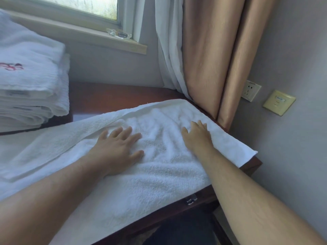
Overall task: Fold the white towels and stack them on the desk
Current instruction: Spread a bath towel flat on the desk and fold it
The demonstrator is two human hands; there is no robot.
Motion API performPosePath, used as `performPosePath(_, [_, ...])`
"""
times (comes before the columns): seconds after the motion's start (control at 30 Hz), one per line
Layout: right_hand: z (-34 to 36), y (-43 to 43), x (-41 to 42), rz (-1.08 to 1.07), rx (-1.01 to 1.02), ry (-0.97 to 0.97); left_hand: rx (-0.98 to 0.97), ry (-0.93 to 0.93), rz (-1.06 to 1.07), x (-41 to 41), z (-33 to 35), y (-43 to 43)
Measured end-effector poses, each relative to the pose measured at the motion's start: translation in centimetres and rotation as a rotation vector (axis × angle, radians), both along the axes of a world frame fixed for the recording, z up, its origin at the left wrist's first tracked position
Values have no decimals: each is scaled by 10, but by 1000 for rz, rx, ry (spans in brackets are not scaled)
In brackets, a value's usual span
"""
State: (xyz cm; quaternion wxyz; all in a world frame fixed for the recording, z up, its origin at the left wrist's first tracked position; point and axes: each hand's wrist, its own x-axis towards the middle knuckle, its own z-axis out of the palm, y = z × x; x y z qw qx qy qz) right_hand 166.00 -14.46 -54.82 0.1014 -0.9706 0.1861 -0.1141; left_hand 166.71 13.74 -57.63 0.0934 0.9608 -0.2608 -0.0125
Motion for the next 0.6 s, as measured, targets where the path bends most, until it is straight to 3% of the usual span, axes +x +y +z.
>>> performPosePath(0.1, [-1,30,22,156,112,-14,24,5,-50,2,2,-2])
performPosePath(0.3, [0,42,64,54,215,-172,-85,-32,-242,-2,7,-2])
performPosePath(0.43, [1,48,95,54,185,-122,-227,-220,46,0,11,19])
performPosePath(0.6, [15,58,130,-25,76,141,-23,-453,438,13,16,60])
